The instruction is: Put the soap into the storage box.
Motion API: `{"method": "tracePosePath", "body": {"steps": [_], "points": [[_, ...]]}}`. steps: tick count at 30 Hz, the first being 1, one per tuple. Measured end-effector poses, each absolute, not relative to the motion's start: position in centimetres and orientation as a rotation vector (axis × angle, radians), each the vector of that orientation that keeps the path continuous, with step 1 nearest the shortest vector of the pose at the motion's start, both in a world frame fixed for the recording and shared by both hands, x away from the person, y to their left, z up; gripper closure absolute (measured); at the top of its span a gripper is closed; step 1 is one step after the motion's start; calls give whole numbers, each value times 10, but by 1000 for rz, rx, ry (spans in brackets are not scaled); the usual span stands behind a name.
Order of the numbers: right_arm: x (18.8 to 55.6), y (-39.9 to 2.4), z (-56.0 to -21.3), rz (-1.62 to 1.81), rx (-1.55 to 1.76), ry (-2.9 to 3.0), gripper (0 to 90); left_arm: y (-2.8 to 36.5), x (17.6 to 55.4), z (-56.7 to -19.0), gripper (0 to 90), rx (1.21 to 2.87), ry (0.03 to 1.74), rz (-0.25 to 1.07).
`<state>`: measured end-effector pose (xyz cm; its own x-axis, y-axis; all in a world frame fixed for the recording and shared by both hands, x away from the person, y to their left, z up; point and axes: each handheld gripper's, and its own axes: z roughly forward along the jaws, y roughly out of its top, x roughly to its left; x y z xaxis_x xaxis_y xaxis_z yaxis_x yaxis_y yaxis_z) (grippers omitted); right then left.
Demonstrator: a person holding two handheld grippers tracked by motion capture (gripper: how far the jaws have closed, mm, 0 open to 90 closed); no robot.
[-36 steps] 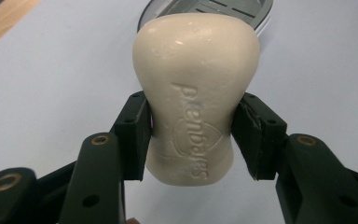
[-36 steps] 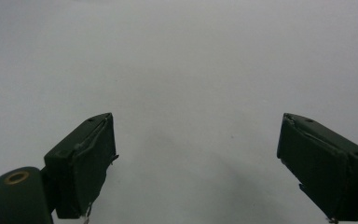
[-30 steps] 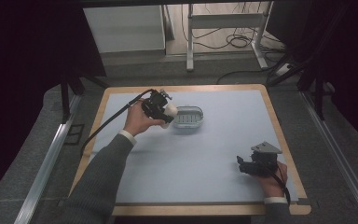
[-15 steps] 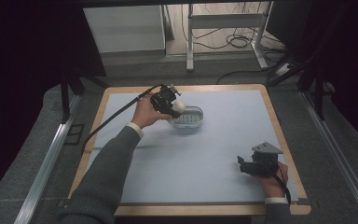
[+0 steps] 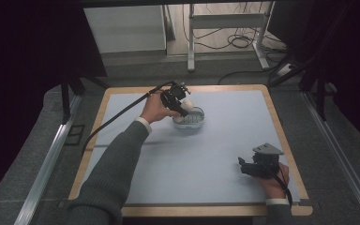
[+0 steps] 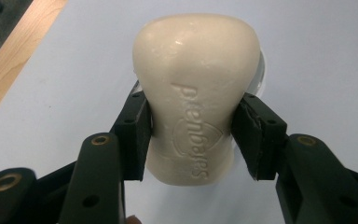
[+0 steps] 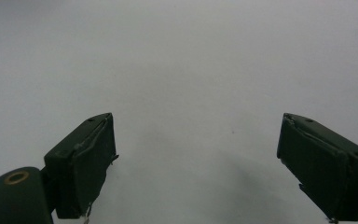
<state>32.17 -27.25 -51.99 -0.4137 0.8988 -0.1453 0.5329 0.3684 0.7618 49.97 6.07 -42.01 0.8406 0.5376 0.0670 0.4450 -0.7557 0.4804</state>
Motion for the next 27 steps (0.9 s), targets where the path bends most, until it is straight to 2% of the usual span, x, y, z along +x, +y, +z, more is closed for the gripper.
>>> {"method": "tracePosePath", "body": {"steps": [13, 21, 27], "points": [[323, -271, -523, 839, 1230, 2091, 113, 45, 509, -444, 496, 2608, 681, 264], [323, -271, -524, 832, 1229, 2087, 113, 35, 507, -456, 494, 2578, 673, 236], [323, -270, -524, 829, 1226, 2089, 113, 34, 503, -458, 491, 2578, 643, 262]]}}
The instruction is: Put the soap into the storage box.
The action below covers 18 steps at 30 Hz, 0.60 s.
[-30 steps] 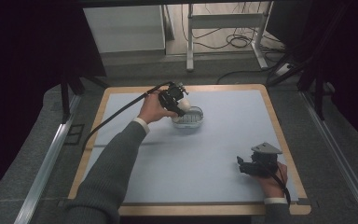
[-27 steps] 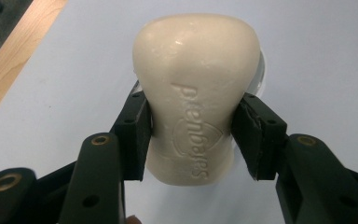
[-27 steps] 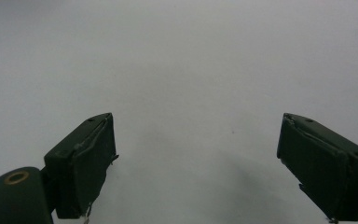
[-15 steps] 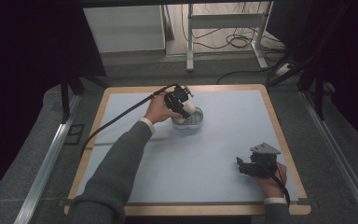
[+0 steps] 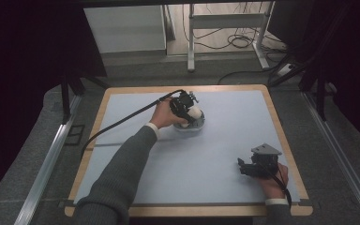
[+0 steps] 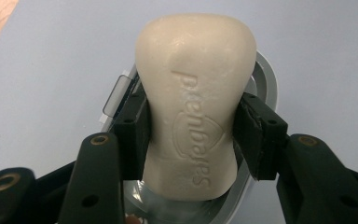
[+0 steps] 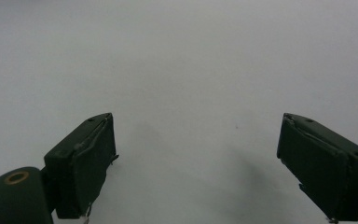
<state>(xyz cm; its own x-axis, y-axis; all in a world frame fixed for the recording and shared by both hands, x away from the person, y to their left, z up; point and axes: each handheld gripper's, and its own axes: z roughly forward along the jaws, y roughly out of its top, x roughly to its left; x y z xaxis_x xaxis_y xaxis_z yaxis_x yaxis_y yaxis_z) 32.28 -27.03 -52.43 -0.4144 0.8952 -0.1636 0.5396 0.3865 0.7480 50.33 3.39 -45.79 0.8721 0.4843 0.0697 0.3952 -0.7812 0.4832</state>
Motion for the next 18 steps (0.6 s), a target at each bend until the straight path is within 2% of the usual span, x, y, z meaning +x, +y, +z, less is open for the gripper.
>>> {"method": "tracePosePath", "body": {"steps": [2, 5, 11, 18], "points": [[323, -270, -525, 826, 1228, 2089, 113, 34, 502, -458, 481, 2572, 639, 273], [323, -270, -525, 825, 1229, 2090, 113, 35, 501, -456, 412, 2562, 641, 278], [323, -270, -525, 825, 1227, 2091, 113, 40, 496, -446, 369, 2509, 630, 294], [323, -268, -525, 825, 1225, 2094, 113, 50, 486, -427, 362, 2438, 638, 282]]}}
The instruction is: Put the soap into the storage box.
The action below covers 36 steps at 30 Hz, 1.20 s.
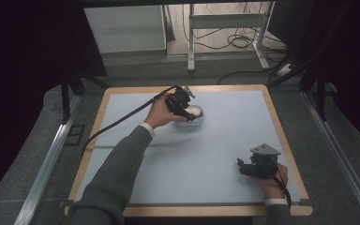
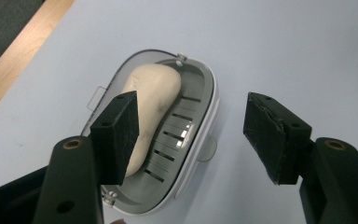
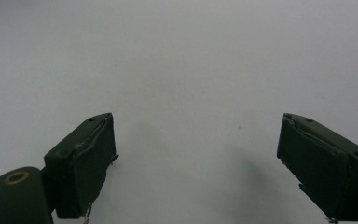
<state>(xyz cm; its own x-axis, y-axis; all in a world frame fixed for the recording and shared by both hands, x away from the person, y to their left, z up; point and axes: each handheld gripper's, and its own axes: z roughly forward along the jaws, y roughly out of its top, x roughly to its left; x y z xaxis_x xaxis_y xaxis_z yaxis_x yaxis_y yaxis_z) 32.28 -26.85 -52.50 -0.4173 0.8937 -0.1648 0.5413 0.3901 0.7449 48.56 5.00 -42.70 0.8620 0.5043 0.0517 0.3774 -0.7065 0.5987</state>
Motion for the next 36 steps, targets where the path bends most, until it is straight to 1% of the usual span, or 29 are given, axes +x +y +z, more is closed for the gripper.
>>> {"method": "tracePosePath", "body": {"steps": [8, 10, 13, 16, 19, 25, 33, 36], "points": [[323, -268, -526, 817, 1225, 2100, 113, 71, 467, -419, 353, 2340, 703, 242], [323, -268, -525, 819, 1224, 2099, 113, 79, 462, -418, 347, 2317, 731, 240], [323, -266, -525, 819, 1220, 2101, 113, 92, 453, -419, 315, 2291, 763, 231], [322, -266, -525, 818, 1219, 2101, 113, 104, 443, -422, 314, 2258, 780, 217], [322, -265, -525, 816, 1219, 2102, 113, 122, 430, -426, 317, 2206, 814, 217], [322, -262, -526, 807, 1209, 2110, 113, 153, 404, -435, 311, 2156, 852, 238], [322, -259, -528, 799, 1199, 2115, 113, 192, 373, -452, 314, 2120, 918, 241], [322, -258, -528, 799, 1197, 2116, 113, 205, 357, -461, 314, 2108, 945, 262]]}}
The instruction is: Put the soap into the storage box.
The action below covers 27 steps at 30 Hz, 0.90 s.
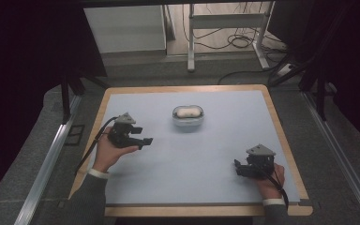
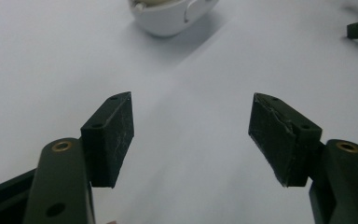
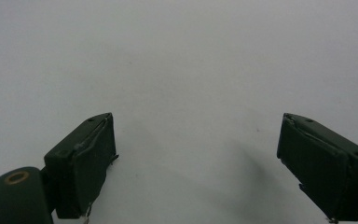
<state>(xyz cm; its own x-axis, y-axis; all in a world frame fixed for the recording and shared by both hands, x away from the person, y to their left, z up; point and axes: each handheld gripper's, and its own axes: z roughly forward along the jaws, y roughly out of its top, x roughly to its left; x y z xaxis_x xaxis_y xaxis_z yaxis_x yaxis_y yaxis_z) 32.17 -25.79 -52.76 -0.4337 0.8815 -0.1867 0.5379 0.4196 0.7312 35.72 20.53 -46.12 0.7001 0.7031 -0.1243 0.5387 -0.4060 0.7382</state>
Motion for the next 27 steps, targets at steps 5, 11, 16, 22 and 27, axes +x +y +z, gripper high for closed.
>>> {"method": "tracePosePath", "body": {"steps": [5, 11, 16, 22, 27], "points": [[320, -257, -526, 804, 1191, 2108, 113, 226, 331, -480, 314, 2059, 992, 258], [320, -256, -525, 808, 1183, 2101, 113, 234, 309, -497, 306, 2071, 1009, 298], [318, -256, -521, 825, 1179, 2096, 113, 244, 307, -502, 308, 2036, 1055, 305], [318, -260, -518, 834, 1182, 2080, 113, 248, 308, -504, 301, 2018, 1077, 296], [318, -262, -517, 847, 1188, 2068, 113, 246, 310, -505, 282, 2021, 1073, 279]]}}
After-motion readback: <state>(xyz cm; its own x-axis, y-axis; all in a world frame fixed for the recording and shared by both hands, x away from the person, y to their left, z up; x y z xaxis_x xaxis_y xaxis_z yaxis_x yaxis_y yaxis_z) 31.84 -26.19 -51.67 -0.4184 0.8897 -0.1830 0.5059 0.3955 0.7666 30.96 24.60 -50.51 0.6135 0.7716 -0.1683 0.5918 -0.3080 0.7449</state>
